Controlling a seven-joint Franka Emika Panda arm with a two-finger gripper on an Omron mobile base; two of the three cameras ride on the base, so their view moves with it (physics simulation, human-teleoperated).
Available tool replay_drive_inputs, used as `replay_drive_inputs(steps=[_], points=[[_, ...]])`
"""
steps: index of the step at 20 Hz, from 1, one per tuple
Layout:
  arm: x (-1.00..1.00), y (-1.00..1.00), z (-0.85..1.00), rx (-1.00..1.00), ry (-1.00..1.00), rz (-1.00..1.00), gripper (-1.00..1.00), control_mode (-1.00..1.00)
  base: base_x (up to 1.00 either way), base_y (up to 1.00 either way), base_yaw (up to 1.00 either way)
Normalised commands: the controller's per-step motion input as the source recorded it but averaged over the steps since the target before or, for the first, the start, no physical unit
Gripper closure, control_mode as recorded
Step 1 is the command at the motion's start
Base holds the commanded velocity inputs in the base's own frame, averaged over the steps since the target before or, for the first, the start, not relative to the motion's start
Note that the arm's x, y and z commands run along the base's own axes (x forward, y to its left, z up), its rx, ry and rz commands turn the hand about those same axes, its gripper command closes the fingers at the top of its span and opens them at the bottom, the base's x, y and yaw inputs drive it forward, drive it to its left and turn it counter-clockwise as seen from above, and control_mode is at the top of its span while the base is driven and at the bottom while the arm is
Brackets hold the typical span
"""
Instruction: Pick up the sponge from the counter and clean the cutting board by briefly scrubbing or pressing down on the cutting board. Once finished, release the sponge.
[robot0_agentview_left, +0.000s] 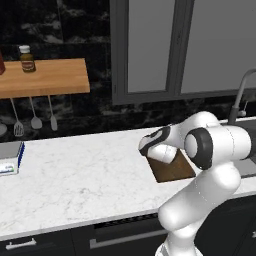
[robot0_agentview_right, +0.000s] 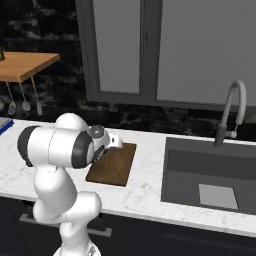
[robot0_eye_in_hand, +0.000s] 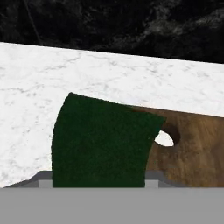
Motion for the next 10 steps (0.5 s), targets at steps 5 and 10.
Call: replay_drive_inputs(steps=[5,10], points=[[0.36,-0.13,0.0,0.01,0.0,0.0,1.0,-1.0,0.0,0.0,0.0],[0.0,-0.63,-0.08,0.0,-0.05,-0.04,1.0,-1.0,0.0,0.0,0.0]])
